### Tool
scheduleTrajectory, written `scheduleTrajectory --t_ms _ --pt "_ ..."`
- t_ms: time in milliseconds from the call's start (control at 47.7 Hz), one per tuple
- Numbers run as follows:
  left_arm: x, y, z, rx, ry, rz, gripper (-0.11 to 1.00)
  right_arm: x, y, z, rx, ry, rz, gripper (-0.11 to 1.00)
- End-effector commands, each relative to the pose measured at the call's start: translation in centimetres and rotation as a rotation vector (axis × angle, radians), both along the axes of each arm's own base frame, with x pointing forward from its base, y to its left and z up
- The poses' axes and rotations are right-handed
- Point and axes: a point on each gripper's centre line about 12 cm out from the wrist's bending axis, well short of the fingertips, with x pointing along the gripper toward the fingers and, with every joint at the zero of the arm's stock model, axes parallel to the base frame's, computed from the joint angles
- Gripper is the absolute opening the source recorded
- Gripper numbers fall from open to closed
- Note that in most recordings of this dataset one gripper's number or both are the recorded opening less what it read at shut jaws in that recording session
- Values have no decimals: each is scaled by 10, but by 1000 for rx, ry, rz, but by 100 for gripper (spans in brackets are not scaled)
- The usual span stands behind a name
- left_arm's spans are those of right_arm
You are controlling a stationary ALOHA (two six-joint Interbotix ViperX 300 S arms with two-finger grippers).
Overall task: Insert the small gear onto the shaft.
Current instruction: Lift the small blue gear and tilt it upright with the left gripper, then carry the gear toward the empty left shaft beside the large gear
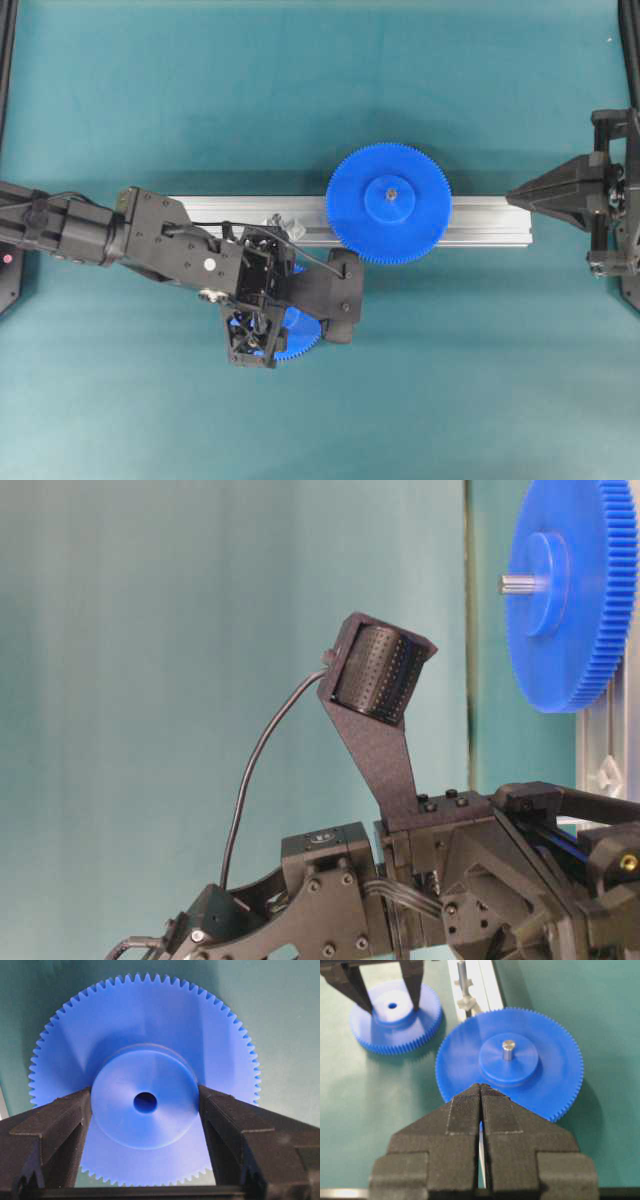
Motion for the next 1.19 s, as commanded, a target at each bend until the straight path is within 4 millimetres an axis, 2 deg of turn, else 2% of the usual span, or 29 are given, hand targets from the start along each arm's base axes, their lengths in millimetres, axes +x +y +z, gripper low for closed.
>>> scheduleTrajectory --t_ms 0,566,964,1174 --pt "5 -3 16 -4 -52 -13 69 2 0 2 9 -7 -6 1" --pt "-2 -2 65 -10 -121 -20 69 2 0 3 9 -9 -6 0" --pt "-12 1 112 -8 -136 -21 69 2 0 3 9 -9 -6 0" --pt "-16 9 128 -6 -130 0 69 2 0 3 9 -10 -6 0"
